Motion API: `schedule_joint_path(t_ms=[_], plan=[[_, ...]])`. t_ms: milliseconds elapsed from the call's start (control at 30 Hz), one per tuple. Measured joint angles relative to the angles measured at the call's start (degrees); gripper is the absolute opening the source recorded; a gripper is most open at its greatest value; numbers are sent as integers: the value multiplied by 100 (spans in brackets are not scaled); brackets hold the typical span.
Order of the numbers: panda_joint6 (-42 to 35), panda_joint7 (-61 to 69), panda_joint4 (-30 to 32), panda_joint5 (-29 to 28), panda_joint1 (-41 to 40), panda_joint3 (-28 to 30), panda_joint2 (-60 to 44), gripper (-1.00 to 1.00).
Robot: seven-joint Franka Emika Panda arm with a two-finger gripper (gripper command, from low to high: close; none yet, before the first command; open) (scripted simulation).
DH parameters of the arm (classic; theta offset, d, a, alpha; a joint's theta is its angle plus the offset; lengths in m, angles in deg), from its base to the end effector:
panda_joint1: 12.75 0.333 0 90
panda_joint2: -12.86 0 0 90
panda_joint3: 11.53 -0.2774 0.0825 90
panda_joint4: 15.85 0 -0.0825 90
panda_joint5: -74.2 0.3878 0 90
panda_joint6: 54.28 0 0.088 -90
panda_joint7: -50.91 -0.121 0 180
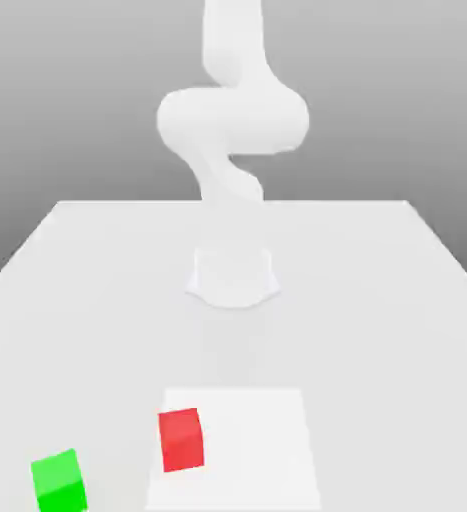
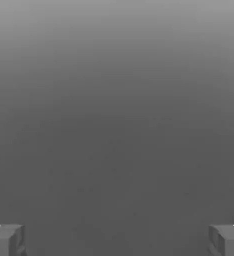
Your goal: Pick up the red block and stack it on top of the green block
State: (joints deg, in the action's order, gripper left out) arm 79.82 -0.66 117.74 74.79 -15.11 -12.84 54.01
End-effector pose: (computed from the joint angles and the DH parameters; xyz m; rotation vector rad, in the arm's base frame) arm 0.4168 -0.0053 0.6301 -2.4062 1.1962 -0.9285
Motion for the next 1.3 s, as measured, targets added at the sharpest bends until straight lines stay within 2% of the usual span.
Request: schedule_joint_path(t_ms=[300, 567, 800, 1000, 1033, 1300], plan=[[846, -2181, 657, 85, -800, -500, -1701, 0], [1582, -4246, 1230, -74, -1338, -800, -3196, 0], [2229, -6087, 1730, -258, -1529, -726, -4511, 0], [3199, -6593, 1637, -626, -1257, -366, -5737, 0], [3302, -6620, 1619, -660, -1219, -320, -5859, -100], [3187, -6581, 1643, -604, -1247, -361, -5708, -100]])
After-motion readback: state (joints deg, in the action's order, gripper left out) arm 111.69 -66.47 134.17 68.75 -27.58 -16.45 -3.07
